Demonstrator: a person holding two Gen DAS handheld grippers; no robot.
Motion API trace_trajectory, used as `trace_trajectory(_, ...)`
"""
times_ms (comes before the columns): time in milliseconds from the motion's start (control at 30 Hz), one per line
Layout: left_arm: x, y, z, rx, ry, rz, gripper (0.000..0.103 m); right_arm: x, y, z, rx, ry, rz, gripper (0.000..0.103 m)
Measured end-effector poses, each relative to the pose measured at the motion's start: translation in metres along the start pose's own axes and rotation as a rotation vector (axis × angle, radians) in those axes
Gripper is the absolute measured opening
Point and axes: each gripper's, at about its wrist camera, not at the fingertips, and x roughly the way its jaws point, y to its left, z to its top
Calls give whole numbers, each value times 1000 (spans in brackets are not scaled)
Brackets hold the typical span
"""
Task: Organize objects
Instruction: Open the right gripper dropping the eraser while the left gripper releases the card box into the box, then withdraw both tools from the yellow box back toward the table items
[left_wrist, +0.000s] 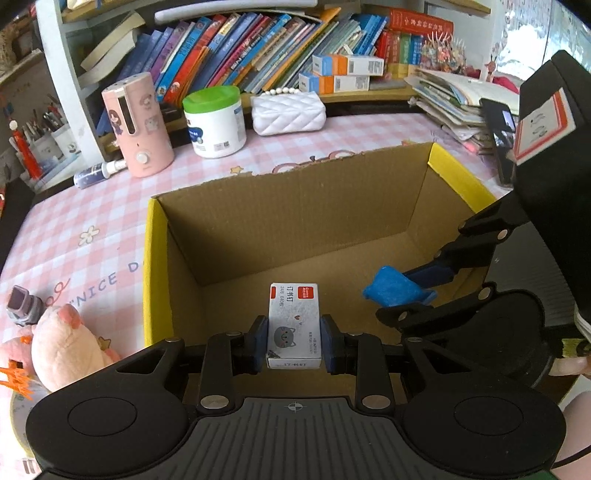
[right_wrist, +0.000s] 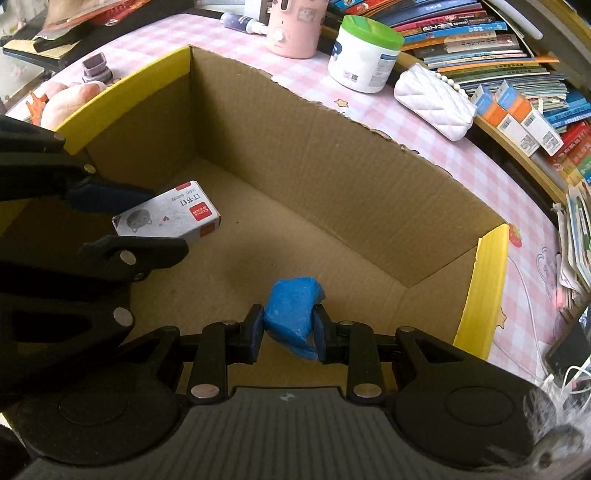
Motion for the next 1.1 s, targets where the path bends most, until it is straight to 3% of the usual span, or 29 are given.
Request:
trace_trajectory(67, -6, 1, -1, -8, -23, 3, 29, -2, -1, -1, 3, -12, -4, 28)
trace_trajectory(133, -15, 3, -2, -12, -57, 11, 34, -7, -2, -1, 7, -43, -16, 38)
trace_trajectory(200, -24, 6, -2, -18, -92, 21, 54, -14, -2, -3, 23, -77, -29, 46)
trace_trajectory(300, -44, 13, -5, -30, -157, -1, 68, -26, -4, -7, 60, -115, -66, 54)
trace_trajectory(433, -68, 17, -9, -34, -220, -18, 69, -57, -6, -15, 158, -198, -98, 59)
trace_trajectory(600, -101, 23, -25, -60, -300, -22, 83, -101, 7, -29, 288, -326, -165, 63)
trace_trajectory(733, -120, 32, -43, -78, -334, -20, 84, -128, 24, -45, 422, -395, -242, 64)
trace_trajectory(933, -137, 55, -82, -109, -325, -9, 86, -149, 64, -78, 610, -439, -332, 66)
trace_trajectory(1100, -140, 74, -123, -136, -256, 14, 86, -146, 110, -110, 670, -405, -371, 67)
